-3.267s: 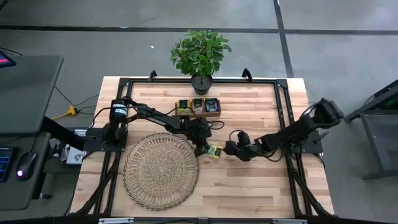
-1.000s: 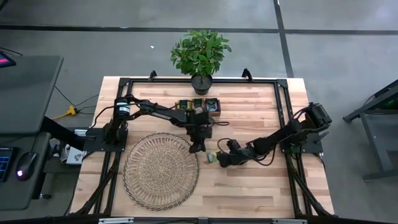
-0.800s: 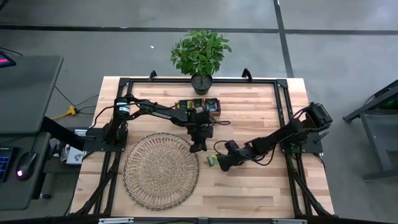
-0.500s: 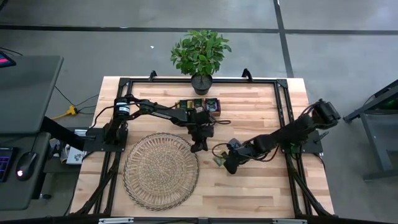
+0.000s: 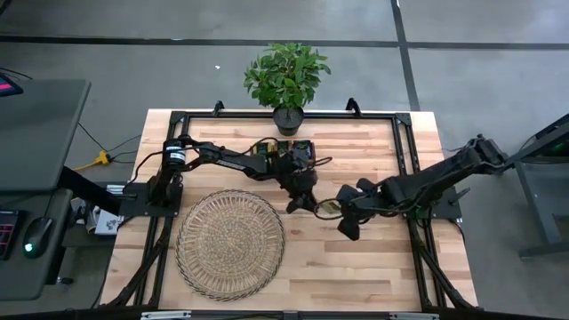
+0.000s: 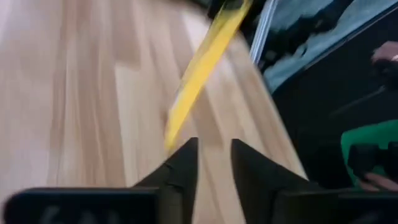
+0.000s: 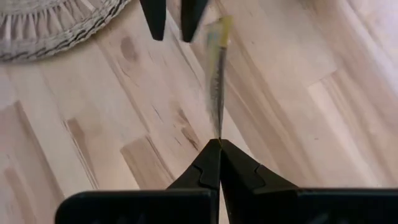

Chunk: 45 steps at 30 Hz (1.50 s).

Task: Pick & Place Tea
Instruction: Put the yellow tea bag into the left section of the wooden organizer

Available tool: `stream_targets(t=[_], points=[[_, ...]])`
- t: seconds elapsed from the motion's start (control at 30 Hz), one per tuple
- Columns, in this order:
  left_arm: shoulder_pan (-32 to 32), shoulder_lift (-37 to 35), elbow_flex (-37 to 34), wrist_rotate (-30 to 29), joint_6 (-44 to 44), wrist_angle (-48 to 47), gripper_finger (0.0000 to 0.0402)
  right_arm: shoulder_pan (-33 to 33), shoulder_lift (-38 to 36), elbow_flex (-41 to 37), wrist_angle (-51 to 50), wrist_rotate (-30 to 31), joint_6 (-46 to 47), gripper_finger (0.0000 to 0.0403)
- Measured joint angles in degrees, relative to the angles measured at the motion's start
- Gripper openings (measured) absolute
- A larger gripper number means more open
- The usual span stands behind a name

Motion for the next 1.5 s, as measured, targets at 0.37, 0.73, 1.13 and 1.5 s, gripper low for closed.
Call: stream_targets(t=[0.37,0.73,1.13,1.5], points=[[0.0,-0.1,7.2,-6.2,-2.5,7.0,0.0227,0.1,-1.7,1.2,-7.6,-3.2,-7.4,0.0000],[0.0,-0.1,10.6,-11.2,7.9,-2.5,0.0234,0.1,-3.7,1.2,-8.4,-3.5,-9.3,0.0000],[-3.0,-0.1,10.6,-13.7,11.1,-1.6,0.0234,-2.0,-4.3,1.3,-8.3,-1.6,-12.5,0.0000],[-3.4,-0.1,10.7,-17.6,10.7,2.4,0.0207,-2.3,-4.3,1.3,-7.0,-1.7,-13.5,0.0000]])
